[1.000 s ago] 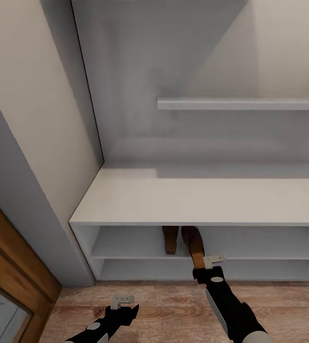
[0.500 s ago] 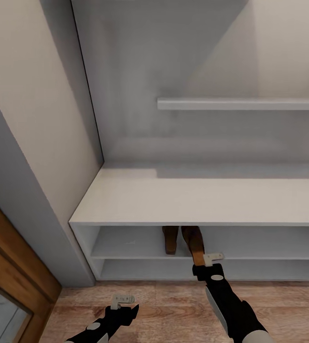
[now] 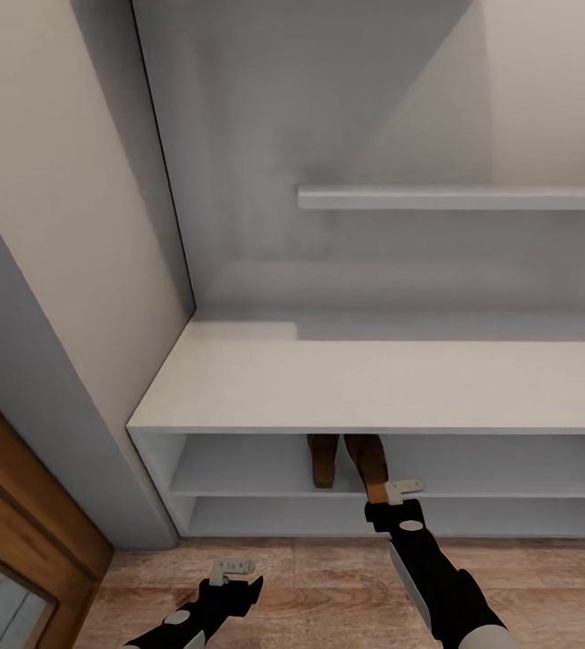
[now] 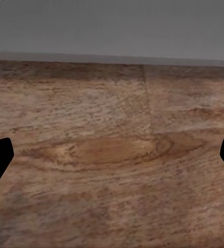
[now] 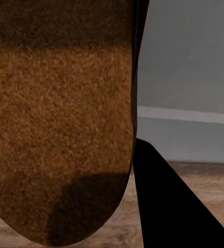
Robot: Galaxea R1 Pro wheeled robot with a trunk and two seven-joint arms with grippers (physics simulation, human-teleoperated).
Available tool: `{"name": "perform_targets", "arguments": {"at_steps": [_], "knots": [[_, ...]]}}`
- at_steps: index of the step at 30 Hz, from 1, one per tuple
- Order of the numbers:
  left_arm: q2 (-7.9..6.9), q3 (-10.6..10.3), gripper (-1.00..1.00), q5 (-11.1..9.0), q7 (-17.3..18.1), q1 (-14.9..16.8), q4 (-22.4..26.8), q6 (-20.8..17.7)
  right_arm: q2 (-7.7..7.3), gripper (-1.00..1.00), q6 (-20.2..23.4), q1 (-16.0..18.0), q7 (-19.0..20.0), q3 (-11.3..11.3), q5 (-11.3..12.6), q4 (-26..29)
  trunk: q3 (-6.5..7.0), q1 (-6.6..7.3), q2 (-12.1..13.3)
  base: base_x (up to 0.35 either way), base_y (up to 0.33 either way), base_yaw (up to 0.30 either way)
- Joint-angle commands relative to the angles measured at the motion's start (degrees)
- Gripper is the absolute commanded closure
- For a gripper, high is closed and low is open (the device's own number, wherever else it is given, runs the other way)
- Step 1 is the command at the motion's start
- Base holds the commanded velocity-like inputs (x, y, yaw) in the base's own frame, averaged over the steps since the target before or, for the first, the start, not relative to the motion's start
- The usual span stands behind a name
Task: Pick up the two gym shoes and the two sandals from the corridor floor and place them onto the hallstand (shoe rack) in the corridor, making sure they are on the rack and not on the floor. Arrange them so the two gym shoes are next to each other and the two sandals are next to each other.
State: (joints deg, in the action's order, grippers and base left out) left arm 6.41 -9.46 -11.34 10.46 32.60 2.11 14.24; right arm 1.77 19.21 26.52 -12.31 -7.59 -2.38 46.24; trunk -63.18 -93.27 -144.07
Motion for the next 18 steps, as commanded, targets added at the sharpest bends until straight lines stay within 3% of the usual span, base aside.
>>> {"name": "perform_targets", "arguments": {"at_steps": [1,18], "knots": [[0.00,0.01,-1.00,0.00,0.00,0.00,0.00,0.00,-0.01,1.00,-0.05,-0.01,0.09,0.03,0.19,-0.01,0.00,-0.01,0.01,0.004,0.000,0.000],[0.00,-0.01,-1.00,0.00,0.00,0.00,0.00,0.00,-0.02,1.00,-0.05,0.01,0.09,0.03,0.19,-0.10,0.00,-0.01,0.01,0.053,0.000,0.000]]}}
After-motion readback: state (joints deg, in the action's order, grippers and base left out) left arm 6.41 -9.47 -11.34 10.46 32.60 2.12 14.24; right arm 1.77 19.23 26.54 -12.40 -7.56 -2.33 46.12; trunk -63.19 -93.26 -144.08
